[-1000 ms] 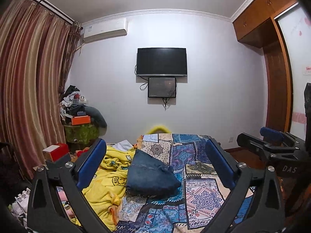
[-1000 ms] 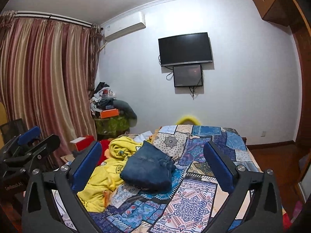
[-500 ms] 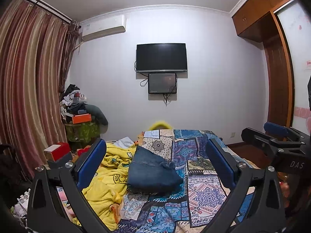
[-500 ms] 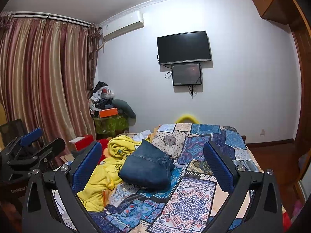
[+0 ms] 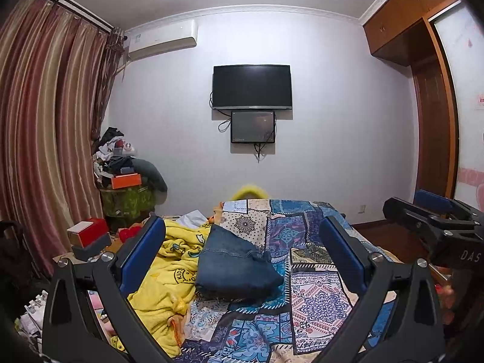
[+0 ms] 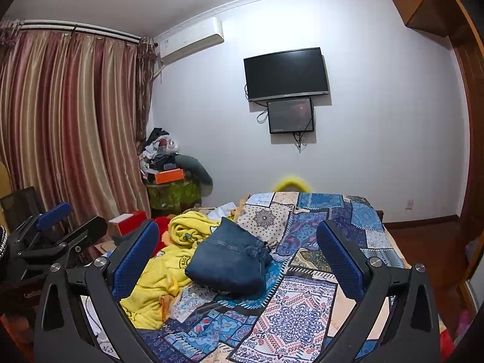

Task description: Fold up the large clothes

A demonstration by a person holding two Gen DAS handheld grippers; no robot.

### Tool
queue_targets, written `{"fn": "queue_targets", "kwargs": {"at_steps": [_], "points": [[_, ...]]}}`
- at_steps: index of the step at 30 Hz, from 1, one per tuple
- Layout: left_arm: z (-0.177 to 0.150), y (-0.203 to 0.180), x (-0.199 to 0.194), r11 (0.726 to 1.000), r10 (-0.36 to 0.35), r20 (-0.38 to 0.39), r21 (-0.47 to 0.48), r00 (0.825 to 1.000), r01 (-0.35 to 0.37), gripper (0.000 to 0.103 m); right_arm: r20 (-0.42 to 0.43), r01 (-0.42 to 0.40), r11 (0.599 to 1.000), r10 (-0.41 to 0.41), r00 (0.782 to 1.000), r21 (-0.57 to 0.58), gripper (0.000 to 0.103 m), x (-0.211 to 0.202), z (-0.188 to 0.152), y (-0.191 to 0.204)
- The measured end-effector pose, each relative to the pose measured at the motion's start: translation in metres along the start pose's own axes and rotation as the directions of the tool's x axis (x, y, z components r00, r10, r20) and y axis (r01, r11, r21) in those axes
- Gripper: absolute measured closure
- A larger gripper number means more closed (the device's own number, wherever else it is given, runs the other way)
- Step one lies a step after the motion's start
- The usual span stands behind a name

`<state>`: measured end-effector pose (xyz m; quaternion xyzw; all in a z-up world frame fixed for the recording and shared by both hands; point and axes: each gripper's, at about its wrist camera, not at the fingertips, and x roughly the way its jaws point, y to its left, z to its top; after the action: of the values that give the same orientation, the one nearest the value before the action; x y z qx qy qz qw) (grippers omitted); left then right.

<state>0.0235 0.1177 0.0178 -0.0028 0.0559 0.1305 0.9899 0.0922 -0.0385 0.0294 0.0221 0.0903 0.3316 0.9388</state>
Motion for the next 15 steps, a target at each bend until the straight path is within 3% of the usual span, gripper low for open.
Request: {"fn": "queue_targets", "kwargs": {"at_steps": [15], "points": [[-0.0013, -0.0009, 0.0018, 1.000, -0.012, -0.006, -0.007, 1.000, 0.012, 0.000, -0.006, -0.001, 1.000, 0.001, 1.000, -0.003, 0.000, 0.0003, 0.0001, -0.0001]]}}
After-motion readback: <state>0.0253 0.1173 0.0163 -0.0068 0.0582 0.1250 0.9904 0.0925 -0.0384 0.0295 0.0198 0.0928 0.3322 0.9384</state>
